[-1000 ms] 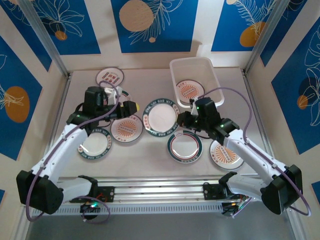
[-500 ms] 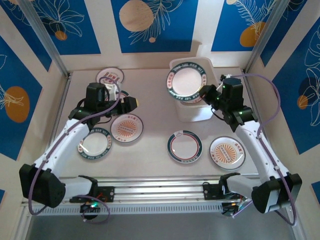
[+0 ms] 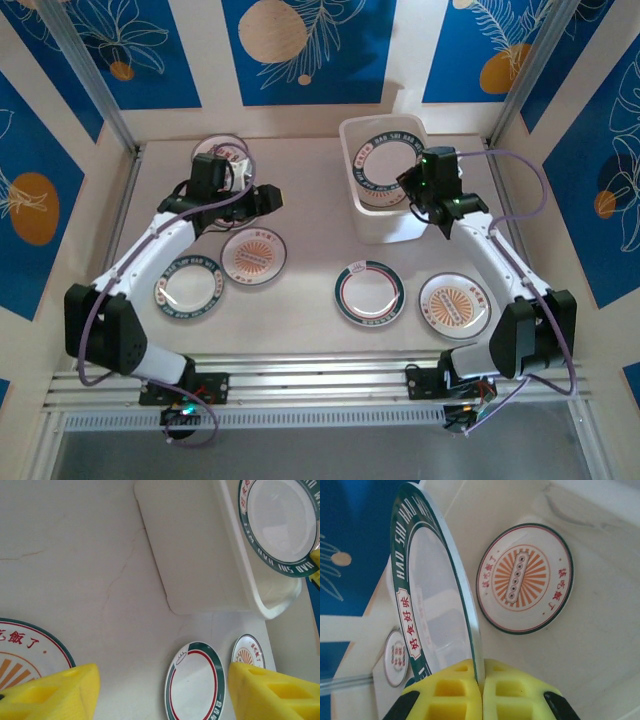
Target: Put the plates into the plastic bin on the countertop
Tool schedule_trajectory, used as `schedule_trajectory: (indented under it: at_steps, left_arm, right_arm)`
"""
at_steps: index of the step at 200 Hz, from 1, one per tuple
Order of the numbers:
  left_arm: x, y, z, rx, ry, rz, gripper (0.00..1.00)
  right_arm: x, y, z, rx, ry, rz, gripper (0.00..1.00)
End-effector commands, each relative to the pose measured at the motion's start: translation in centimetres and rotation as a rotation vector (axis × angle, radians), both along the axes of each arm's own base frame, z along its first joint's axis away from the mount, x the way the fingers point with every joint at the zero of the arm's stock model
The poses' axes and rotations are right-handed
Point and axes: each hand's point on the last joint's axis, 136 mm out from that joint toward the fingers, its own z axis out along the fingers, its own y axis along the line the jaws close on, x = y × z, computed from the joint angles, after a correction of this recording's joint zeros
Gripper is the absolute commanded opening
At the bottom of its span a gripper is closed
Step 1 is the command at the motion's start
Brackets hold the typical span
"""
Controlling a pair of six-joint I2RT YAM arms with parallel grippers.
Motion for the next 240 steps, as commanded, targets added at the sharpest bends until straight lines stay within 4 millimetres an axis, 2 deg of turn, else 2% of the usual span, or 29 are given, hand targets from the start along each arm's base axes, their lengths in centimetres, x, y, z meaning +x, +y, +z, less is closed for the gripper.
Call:
schedule_trajectory:
  at_steps: [1, 50, 94, 174, 197, 240]
  left_arm:
    - [0.7, -0.4, 0.3, -0.010, 0.010, -0.026, 0.68]
    - [1.6, -0.5, 0.0, 0.003, 0.011, -0.021, 0.68]
    - [1.5, -0.5, -0.3, 0.017, 0.015, -0.037, 0.69]
    - [0.5, -0.2, -0.5, 0.033, 0.006, -0.057, 0.69]
    - [0.1, -0.1, -0.5, 0.038, 0.006, -0.061, 0.69]
    - [-0.4, 0.1, -0.6, 0.042, 0.000, -0.062, 0.69]
  right_arm:
    - [1.1, -0.9, 1.5, 0.000, -0.032, -0.115, 0.00]
    - [1.0, -0.7, -2.1, -0.014, 0.078, -0.261, 0.00]
    - [2.5, -0.6, -4.9, 0.012, 0.131, -0.367, 0.00]
    - [3.4, -0.2, -8.0, -0.034, 0.243, -0.477, 0.00]
    - [3.6, 0.0, -7.6, -0.036, 0.236, -0.496, 0.00]
    - [5.2, 0.3, -4.3, -0.054, 0.155, -0.486, 0.00]
